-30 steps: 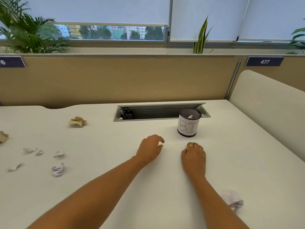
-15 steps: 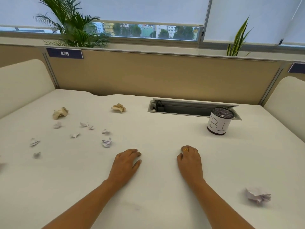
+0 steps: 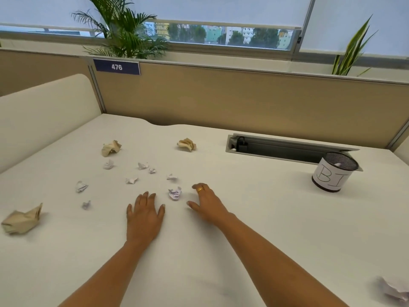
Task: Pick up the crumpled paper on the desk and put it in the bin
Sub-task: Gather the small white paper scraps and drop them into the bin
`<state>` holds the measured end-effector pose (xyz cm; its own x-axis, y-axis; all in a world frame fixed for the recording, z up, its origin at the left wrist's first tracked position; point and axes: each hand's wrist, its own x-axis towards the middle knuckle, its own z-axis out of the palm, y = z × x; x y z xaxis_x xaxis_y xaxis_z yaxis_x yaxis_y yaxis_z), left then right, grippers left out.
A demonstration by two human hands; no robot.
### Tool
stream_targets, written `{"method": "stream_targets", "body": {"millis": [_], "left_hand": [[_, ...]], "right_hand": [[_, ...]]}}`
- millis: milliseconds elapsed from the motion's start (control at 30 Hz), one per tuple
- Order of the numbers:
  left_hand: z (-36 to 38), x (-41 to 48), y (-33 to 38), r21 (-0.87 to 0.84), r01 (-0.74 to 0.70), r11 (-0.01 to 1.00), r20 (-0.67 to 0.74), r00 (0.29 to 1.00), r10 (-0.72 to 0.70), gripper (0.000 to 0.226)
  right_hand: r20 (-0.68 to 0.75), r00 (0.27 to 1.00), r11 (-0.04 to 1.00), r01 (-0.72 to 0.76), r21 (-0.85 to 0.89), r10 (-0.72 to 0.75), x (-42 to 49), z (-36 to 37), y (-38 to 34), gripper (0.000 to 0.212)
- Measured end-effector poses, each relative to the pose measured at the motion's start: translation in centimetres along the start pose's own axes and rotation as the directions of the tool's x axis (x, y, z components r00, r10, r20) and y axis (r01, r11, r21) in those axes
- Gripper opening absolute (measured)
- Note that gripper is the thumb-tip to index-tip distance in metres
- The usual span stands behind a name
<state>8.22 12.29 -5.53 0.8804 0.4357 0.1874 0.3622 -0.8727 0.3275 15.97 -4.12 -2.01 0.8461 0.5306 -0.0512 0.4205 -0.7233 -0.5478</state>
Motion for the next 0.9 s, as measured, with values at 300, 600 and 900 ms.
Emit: {"method": "stream_targets", "body": {"millis": [300, 600, 900], "left_hand": [[0.1, -0.1, 0.2, 0.035, 0.006, 0.999, 0.018, 1.0, -0.007, 0.072], [-0.5, -0.3, 0.6, 0.109, 0.01, 0.994, 0.076, 0.997, -0.019, 0.056], [-0.4, -0.3, 0.4, 0.131, 0.002, 0.991, 0.082, 0.997, -0.013, 0.056]], "right_hand": [[0.17, 0.985, 1.0, -0.014, -0.018, 0.017, 5.5, 0.9, -3.8, 0.06], [0.274, 0.961, 0.971, 0.097, -0.217, -0.035, 7.2, 1.6, -5.0, 0.061], [0.362, 0.931, 0.967, 0.14, -0.214, -0.055, 5.8, 0.9, -4.0, 0.057]]}}
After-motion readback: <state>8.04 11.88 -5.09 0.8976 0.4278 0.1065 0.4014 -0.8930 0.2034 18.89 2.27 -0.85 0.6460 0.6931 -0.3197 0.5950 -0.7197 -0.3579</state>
